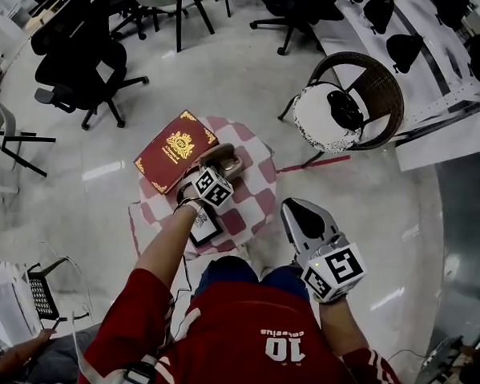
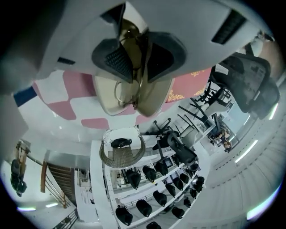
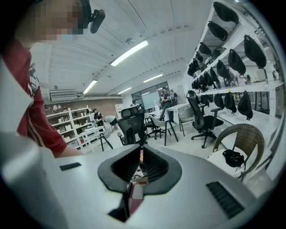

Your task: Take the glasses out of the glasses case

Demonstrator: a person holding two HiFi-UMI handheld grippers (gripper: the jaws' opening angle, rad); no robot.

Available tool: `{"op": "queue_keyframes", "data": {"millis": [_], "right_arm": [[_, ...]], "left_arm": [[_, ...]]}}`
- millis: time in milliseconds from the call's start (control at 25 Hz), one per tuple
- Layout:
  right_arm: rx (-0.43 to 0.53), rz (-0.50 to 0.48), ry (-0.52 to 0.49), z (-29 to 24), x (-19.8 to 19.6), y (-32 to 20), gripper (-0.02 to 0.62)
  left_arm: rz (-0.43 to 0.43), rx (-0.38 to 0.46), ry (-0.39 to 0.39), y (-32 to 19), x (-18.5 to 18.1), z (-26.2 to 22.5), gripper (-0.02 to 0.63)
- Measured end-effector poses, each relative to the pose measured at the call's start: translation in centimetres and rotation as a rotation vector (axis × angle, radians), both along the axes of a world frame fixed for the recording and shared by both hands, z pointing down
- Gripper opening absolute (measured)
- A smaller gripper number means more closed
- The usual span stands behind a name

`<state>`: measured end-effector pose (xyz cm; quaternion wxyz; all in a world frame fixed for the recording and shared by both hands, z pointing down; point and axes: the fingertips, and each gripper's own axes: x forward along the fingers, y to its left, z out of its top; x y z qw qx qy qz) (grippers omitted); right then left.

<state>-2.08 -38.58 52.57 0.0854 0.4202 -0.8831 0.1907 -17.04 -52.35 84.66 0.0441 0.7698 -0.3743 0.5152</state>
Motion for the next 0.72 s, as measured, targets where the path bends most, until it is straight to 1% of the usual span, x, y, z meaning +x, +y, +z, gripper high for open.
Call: {"op": "queue_keyframes", "data": {"millis": [160, 200, 240, 320, 440, 560, 720], "right_arm": [[-0.006, 0.006, -0.006, 0.0, 0.1, -0.1, 0.031], [-0.011, 0.009, -0.006, 0.2, 0.1, -0.1, 0.029], [-0.015, 0.012, -0.008, 0.3, 0.2, -0.1, 0.031], [-0.022, 0.017, -0.007, 0.4, 0.3, 0.0, 0.029], [-0.024, 0.023, -0.003, 0.3, 0.5, 0.0, 0.029], [-0.027, 0.029, -0.004, 0.2, 0.7, -0.1, 0.029], [-0.027, 0.028, -0.006, -0.4, 0.6, 0.1, 0.029]], "left_arm": [[0.011, 0.006, -0.066, -0.5, -0.3, 0.6, 0.104], [0.013, 0.009, -0.075, -0.5, -0.3, 0.7, 0.097], [0.014, 0.009, -0.079, -0.5, -0.3, 0.8, 0.073], [0.008, 0.005, -0.076, -0.3, -0.2, 0.9, 0.036], [0.006, 0.002, -0.061, -0.1, -0.1, 0.8, 0.025], [0.008, 0.003, -0.029, 0.0, 0.1, 0.2, 0.021], [0.015, 0.019, 0.001, 0.3, 0.3, -1.4, 0.020]]}}
